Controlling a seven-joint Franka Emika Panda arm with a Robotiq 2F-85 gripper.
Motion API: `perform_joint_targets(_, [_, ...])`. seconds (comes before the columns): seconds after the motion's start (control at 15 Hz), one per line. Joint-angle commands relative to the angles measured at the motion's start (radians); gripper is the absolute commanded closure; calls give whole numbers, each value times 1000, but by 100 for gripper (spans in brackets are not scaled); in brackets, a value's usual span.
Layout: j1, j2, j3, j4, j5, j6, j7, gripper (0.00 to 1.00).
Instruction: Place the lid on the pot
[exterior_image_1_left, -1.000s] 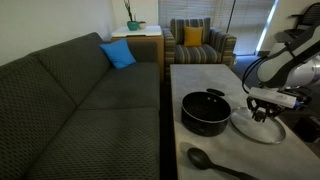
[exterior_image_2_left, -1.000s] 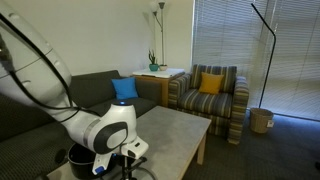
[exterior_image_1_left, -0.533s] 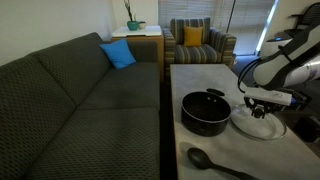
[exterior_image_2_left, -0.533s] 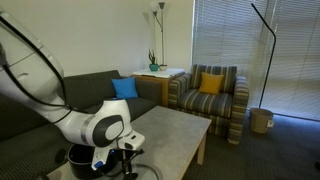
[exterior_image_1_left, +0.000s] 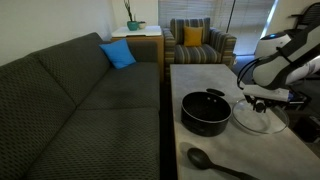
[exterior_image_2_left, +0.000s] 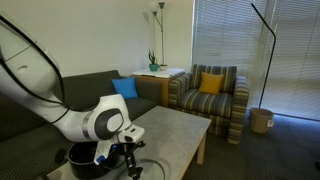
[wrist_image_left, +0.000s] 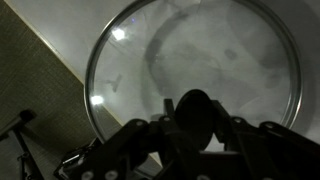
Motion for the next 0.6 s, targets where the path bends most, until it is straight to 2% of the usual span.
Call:
perform_joint_targets(0.0, [60,-46,-56,-63,-16,-3,57,86])
perform_joint_targets(0.53, [163,-274,-94,-340,-5,23,47,86])
